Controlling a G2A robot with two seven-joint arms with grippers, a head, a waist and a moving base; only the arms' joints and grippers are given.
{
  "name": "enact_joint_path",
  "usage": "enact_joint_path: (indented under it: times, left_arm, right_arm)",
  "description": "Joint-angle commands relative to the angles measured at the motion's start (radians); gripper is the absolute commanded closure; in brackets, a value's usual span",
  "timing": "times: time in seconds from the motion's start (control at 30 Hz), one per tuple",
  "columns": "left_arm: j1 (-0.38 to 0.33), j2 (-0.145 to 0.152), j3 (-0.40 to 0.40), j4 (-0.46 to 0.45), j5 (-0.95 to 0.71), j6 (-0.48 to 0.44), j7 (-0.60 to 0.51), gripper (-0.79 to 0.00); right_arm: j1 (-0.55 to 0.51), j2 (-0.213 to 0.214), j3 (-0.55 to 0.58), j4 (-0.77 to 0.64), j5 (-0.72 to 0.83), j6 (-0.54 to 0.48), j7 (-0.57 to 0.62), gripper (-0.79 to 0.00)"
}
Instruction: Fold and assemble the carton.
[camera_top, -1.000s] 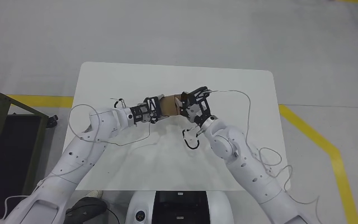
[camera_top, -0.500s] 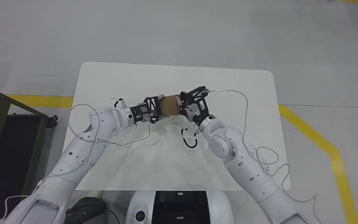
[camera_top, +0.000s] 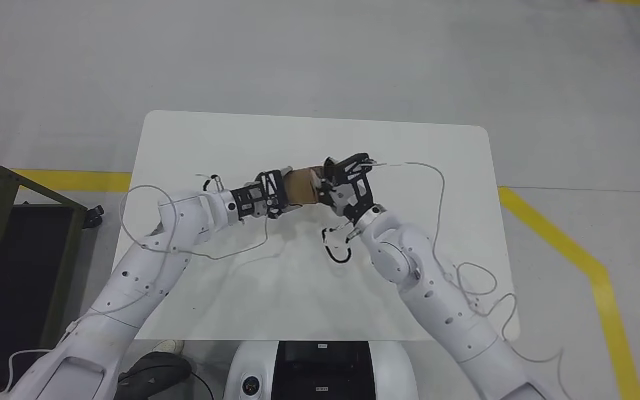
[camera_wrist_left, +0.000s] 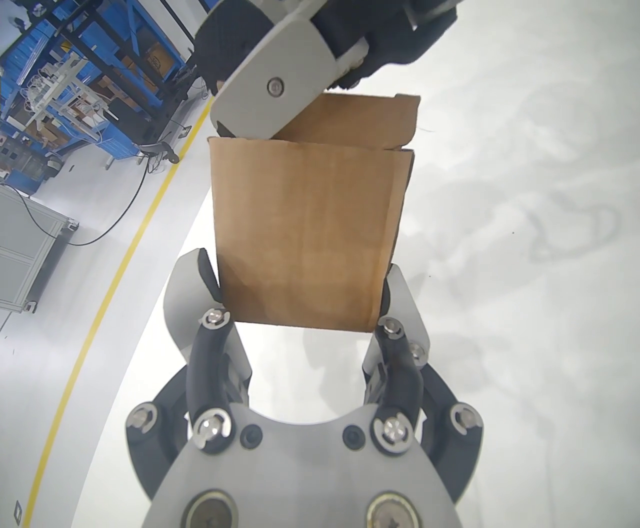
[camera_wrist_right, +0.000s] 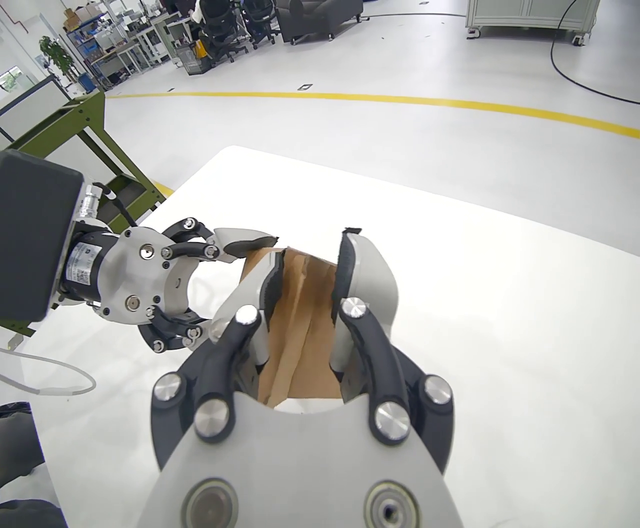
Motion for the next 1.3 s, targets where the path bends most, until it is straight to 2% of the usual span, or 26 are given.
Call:
enact_joint_path:
  times: [0.0,0.2,0.37,0.67,0.73,0.77,0.9,1.03,1.07,1.27]
  left_arm:
    - [-0.001,-0.001,0.0,0.003,-0.001,0.002,-0.002,-0.197]
    - [-0.005,-0.002,0.0,0.008,-0.001,0.005,-0.005,-0.197]
    - [-0.009,-0.003,-0.005,0.013,-0.005,0.008,-0.008,-0.197]
    - [-0.008,-0.004,-0.01,0.018,-0.009,0.011,-0.011,-0.197]
    - [-0.008,-0.004,-0.011,0.017,-0.009,0.013,-0.01,-0.2]
    - [-0.008,-0.004,-0.011,0.017,-0.009,0.013,-0.01,-0.2]
    - [-0.007,-0.005,-0.013,0.016,-0.008,0.013,-0.012,-0.203]
    - [-0.007,-0.005,-0.014,0.014,-0.007,0.013,-0.013,-0.203]
    - [-0.006,-0.005,-0.015,0.013,-0.007,0.012,-0.011,-0.203]
    - [-0.005,-0.005,-0.017,0.01,-0.007,0.01,-0.012,-0.203]
  right_arm:
    - [-0.011,0.002,0.008,-0.012,-0.002,-0.004,0.002,-0.339]
    - [-0.035,0.005,0.022,-0.031,-0.011,-0.013,0.005,-0.212]
    - [-0.049,0.006,0.033,-0.04,-0.01,-0.021,0.002,-0.222]
    - [-0.094,0.013,0.064,-0.069,-0.016,-0.035,-0.005,-0.157]
    - [-0.099,0.013,0.065,-0.072,-0.015,-0.039,-0.003,-0.123]
    - [-0.101,0.013,0.064,-0.072,-0.015,-0.04,-0.003,-0.071]
    - [-0.101,0.012,0.062,-0.067,-0.012,-0.045,-0.003,0.0]
    - [-0.094,0.009,0.055,-0.063,-0.021,-0.043,0.007,-0.006]
    - [-0.093,0.008,0.052,-0.062,-0.022,-0.041,0.009,-0.034]
    - [-0.082,0.003,0.039,-0.052,-0.036,-0.031,0.015,-0.077]
